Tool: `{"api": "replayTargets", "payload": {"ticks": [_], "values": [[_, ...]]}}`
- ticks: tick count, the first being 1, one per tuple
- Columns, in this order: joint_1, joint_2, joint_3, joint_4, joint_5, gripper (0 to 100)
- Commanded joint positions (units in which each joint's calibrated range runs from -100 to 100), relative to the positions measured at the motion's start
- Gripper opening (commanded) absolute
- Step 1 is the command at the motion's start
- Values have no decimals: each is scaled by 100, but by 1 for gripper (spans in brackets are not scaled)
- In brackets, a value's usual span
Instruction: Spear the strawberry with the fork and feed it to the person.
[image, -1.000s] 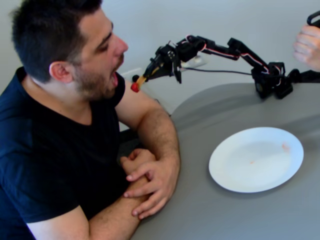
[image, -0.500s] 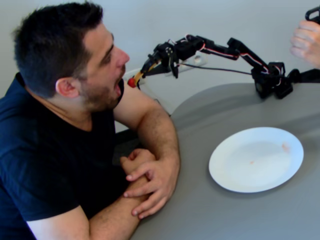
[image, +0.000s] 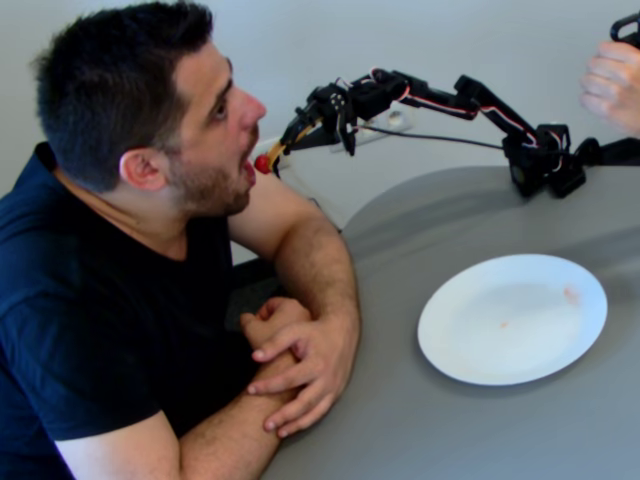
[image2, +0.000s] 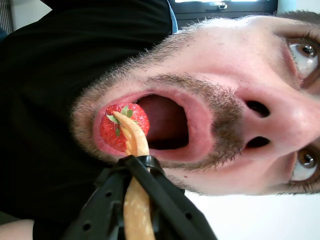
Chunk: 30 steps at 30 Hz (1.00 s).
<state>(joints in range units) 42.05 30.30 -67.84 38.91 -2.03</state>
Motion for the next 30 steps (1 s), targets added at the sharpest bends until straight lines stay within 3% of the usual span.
{"api": "replayTargets", "payload": {"ticks": [1,10,15,30], "values": [[41,-374,-267,-105,-22,1],[41,-374,-267,-297,-22,1],[4,-357,-177,-1106,-22,1],[-26,-357,-168,-975,-22,1]]}}
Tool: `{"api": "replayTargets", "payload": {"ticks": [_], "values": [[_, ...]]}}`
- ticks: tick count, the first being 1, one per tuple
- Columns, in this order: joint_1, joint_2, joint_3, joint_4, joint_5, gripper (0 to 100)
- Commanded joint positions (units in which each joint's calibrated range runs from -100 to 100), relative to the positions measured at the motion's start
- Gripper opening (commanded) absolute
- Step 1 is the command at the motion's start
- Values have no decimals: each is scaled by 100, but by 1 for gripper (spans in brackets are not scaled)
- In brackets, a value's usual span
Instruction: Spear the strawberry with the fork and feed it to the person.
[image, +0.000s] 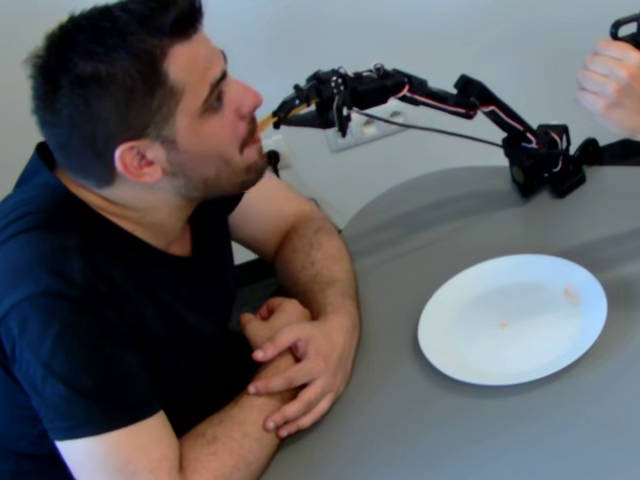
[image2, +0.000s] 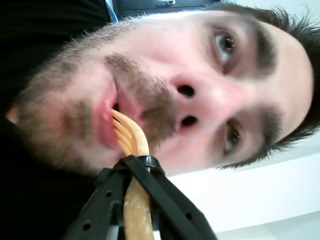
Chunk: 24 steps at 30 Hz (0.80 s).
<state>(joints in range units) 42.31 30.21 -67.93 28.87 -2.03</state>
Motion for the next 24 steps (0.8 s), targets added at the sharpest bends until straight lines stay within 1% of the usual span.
{"api": "replayTargets", "payload": {"ticks": [1,4,6,9,10,11,12,13,14,15,17,19,20,23,24], "values": [[-52,-349,-168,55,-22,1],[-59,-391,-168,211,-22,1],[-52,-476,-366,968,-6,1],[-52,-696,-727,1673,-12,1],[-74,-1018,-952,2605,-27,2],[-260,-1332,-1042,3518,9,2],[-663,-1543,-1042,4424,36,2],[-1149,-1662,-1042,5068,130,2],[-1469,-1704,-1042,5355,224,2],[-2074,-1738,-1051,5668,340,2],[-2775,-1840,-1097,5860,340,2],[-3469,-2153,-1376,6712,329,2],[-3537,-2458,-1638,7113,209,2],[-3626,-3221,-1647,7113,172,2],[-3589,-3712,-1547,7113,167,2]]}}
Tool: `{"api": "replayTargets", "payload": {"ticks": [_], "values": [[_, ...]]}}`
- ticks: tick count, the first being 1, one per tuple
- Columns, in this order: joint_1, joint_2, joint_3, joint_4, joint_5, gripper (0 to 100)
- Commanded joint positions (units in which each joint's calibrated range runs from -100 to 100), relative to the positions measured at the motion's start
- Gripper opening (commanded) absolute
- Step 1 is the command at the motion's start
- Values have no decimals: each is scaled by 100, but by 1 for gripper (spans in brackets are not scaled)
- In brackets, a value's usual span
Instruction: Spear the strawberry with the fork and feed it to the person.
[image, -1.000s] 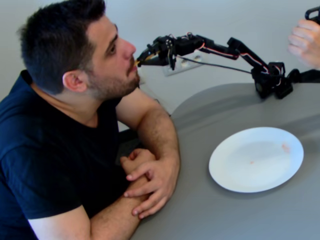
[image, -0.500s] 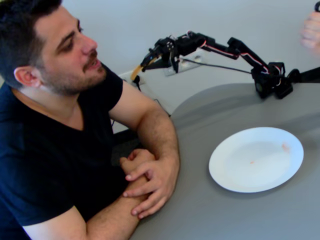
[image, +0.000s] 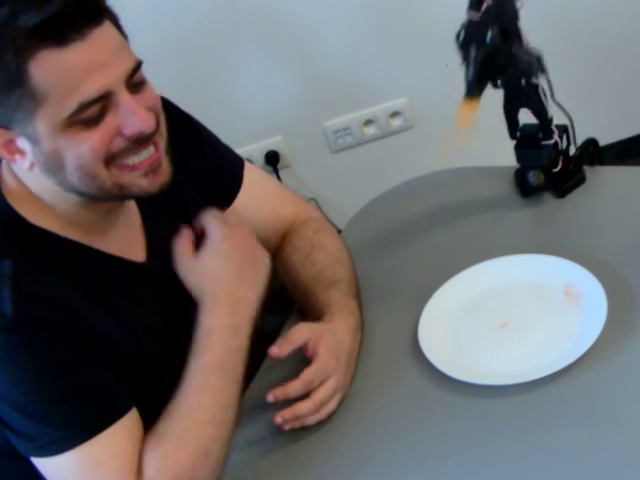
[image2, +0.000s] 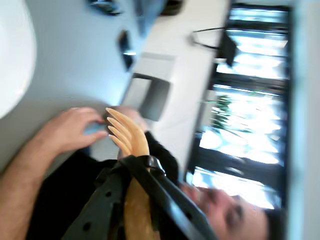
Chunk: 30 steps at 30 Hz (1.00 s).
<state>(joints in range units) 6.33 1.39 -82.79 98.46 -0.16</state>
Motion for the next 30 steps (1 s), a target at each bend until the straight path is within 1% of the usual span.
{"api": "replayTargets", "payload": {"ticks": [1,3,5,6,10,13,14,16,18,19,22,24,25,28,30], "values": [[9,-1143,146,154,-21,2],[-21,-2015,1092,154,-178,2],[-29,-2668,2183,154,-189,2],[-29,-2829,2427,154,-189,2],[9,-3820,4284,128,-178,2],[-29,-4684,5998,-342,-189,2],[-29,-5141,7017,-786,-189,2],[-29,-6336,9379,-2222,-320,2],[-44,-7106,10650,-3161,-357,2],[-170,-7666,11696,-3953,-393,2],[-253,-8148,13175,-5015,-425,2],[-357,-8309,14582,-5886,-535,2],[-387,-8369,15294,-6564,-556,2],[-447,-8445,16232,-7496,-561,2],[-432,-8445,16476,-7539,-635,2]]}}
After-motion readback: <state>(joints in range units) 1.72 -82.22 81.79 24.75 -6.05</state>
